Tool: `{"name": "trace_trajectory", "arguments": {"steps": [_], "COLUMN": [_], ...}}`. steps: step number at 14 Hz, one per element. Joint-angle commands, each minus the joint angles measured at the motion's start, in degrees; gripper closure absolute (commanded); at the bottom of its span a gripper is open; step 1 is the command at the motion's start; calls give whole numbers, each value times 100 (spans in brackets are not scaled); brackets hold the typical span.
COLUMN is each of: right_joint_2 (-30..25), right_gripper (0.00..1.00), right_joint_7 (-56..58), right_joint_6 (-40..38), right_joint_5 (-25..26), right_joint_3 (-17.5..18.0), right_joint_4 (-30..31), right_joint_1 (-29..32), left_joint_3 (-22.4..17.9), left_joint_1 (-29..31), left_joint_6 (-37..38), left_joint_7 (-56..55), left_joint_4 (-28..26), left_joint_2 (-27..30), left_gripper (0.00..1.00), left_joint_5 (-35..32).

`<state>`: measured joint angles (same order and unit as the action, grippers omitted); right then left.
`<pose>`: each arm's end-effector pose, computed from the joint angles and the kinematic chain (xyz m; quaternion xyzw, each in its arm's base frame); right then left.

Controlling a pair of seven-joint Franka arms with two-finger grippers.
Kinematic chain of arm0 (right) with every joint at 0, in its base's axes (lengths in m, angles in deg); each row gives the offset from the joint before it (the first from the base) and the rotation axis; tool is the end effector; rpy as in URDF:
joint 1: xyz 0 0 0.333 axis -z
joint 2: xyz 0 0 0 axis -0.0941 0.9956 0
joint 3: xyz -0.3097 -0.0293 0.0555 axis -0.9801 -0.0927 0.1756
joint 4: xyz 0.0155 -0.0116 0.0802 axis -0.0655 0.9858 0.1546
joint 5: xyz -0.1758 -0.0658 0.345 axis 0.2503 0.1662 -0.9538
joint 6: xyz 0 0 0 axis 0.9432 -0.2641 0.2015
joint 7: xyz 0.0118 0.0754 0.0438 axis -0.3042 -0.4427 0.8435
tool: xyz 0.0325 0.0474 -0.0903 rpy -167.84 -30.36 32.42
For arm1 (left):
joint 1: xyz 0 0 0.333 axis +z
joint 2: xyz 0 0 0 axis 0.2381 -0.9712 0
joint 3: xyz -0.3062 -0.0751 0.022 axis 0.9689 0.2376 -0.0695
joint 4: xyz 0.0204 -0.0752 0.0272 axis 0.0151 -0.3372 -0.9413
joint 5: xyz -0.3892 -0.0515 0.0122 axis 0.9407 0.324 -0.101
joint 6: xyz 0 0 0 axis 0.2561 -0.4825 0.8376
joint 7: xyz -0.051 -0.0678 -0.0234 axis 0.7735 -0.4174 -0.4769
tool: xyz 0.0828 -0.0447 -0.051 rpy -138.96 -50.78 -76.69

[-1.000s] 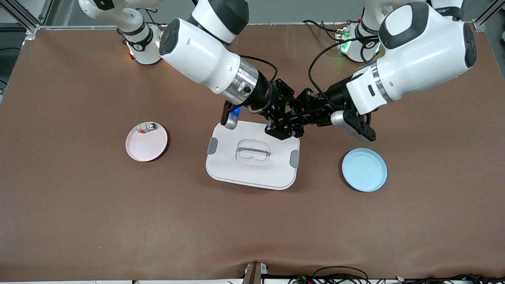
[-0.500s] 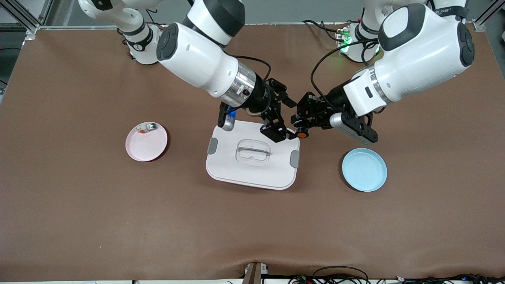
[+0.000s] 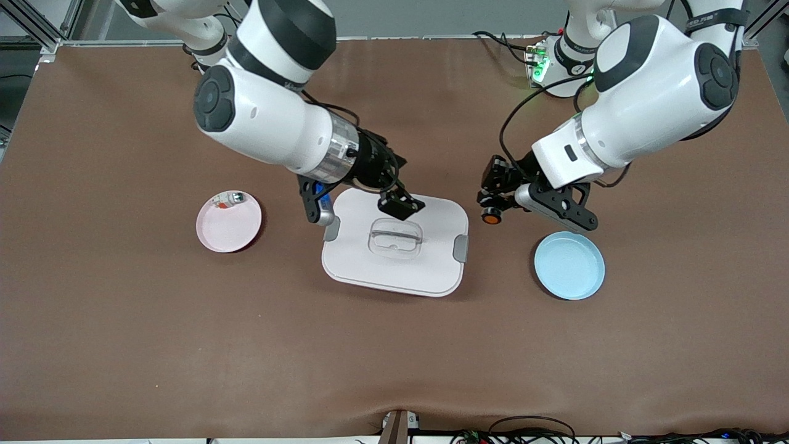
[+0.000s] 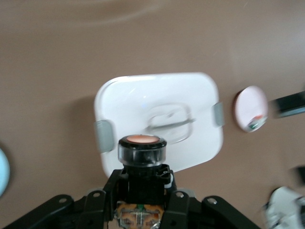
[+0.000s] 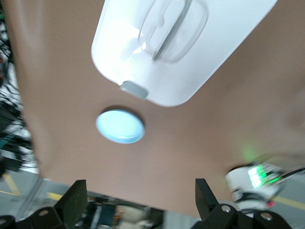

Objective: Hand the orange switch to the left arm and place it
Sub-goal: 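Carry the switch to the blue plate while the right gripper withdraws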

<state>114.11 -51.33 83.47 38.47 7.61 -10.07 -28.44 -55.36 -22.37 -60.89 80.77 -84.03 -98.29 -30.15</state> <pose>0.5910 0.4423 0.5671 -0.8097 0.5002 0.2121 0.2216 0.5852 -0.2695 0.5452 0.9625 -0.1569 0.0401 0.2175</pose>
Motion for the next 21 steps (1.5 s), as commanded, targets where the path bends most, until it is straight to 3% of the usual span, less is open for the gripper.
{"name": "trace_trajectory", "arguments": {"steps": [1,7,11,14,21], "right_joint_2": [-283,-626,-794,-864,-856], "right_gripper": [0,0,0,0,0], "right_joint_7": [1276,4905,6691,8062,8936], "right_joint_6": [-908,-2789,-3397,-3819,-4312], "right_joint_5": [348,1526,1975,2747,2881], "right_joint_3": [29,20,20,28,37], "right_joint_4": [27,36,36,44,88], "right_joint_1": [289,1045,1669,1968,2900], "left_joint_3": [-1,-1,-1,-1,7], "left_joint_1": [235,745,947,1009,1483], "left_joint_6": [216,269,120,-327,-1251], "left_joint_7": [727,2704,3637,4225,6070], "left_joint_4": [-203,-766,-1090,-1459,-2225], "left_joint_2": [32,50,32,32,24], "left_gripper": [100,100,100,100,100], "left_joint_5": [-442,-1250,-1769,-2191,-2201]}}
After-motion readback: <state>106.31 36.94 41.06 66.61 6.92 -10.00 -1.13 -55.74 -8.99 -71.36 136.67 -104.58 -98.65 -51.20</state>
